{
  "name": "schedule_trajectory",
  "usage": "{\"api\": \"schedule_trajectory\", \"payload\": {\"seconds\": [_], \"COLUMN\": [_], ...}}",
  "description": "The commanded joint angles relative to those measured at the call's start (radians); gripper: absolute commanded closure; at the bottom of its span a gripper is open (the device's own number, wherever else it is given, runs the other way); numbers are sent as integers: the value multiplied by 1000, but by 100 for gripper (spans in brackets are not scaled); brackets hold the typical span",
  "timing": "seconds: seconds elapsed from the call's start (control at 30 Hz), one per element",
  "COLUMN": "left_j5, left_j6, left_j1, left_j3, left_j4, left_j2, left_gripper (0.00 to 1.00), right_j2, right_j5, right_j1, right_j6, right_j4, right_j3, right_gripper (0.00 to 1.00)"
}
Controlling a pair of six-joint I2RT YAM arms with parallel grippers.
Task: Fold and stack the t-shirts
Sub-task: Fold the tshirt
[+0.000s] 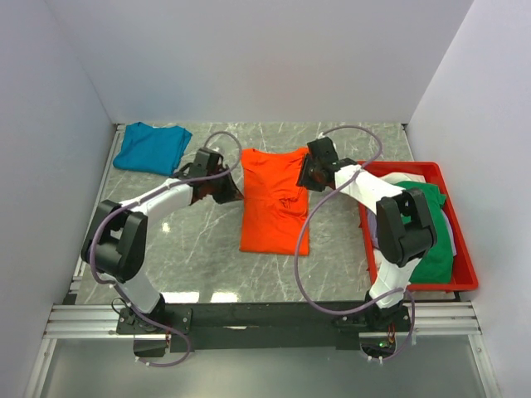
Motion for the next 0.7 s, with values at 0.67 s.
{"api": "schedule_trajectory", "payload": {"seconds": [0.67], "left_j5": [70], "left_j6": [-38], "left_j1": [-306], "left_j3": [-75], "left_j4": [160], "left_j2": [188], "left_gripper": [99], "right_j2": [14], "right_j5": [80], "right_j1": [74], "right_j6": [7], "right_j4": [44], "right_j3": [-130], "right_gripper": [56]}}
